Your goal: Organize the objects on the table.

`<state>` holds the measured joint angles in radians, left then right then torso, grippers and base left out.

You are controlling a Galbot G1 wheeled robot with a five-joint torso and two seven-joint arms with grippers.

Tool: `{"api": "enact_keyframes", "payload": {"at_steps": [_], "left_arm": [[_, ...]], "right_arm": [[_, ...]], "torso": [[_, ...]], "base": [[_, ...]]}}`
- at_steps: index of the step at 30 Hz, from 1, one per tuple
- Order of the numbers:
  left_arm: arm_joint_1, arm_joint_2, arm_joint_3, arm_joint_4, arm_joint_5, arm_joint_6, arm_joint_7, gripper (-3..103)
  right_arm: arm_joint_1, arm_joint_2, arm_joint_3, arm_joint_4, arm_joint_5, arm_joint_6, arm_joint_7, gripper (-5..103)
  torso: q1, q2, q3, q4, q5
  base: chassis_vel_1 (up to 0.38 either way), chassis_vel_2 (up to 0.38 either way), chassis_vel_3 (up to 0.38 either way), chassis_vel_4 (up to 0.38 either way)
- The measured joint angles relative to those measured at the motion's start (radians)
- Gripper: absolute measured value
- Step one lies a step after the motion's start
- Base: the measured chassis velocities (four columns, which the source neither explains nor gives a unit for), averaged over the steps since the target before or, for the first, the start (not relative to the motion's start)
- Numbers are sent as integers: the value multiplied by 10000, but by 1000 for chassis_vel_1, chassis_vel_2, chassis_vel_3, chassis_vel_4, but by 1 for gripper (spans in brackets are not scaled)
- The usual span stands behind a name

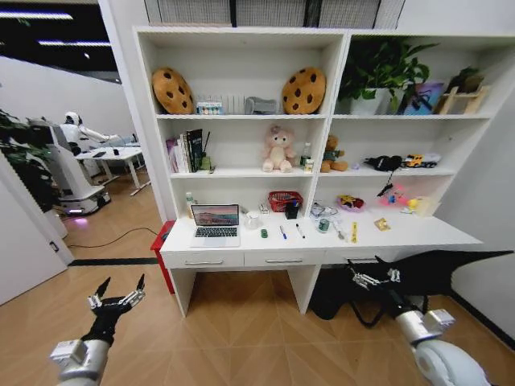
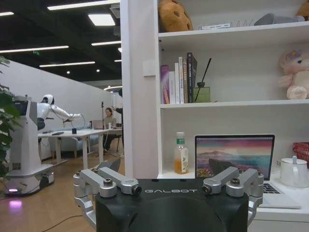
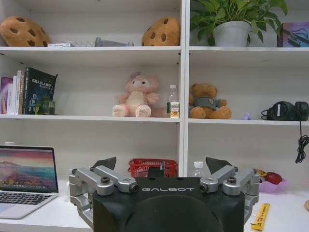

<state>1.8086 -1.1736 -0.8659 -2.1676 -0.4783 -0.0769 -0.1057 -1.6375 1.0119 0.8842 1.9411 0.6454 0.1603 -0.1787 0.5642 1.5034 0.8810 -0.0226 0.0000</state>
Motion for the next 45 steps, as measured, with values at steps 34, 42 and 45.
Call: {"api": "enact_keyframes", "payload": {"at_steps": [34,42,45], "left_arm": [[72,-246,50,53,205,134,-267,100],[12,-207,107,37,268,78,-347,100],[12,-217,124,45,283,73,-349,100]], "right_arm": [[-392,335,-198,-271,-563,334,-49,100],[-473,370,-162,-239,-580,367,-126,100],[-481,377,-162,-239,-593,371,-125,100]], "torso": [[0,0,0,0,0],[-1,0,0,0,0],[-2,1,0,0,-1]], "base": [[0,0,0,0],[0,0,0,0],[0,0,0,0]]}}
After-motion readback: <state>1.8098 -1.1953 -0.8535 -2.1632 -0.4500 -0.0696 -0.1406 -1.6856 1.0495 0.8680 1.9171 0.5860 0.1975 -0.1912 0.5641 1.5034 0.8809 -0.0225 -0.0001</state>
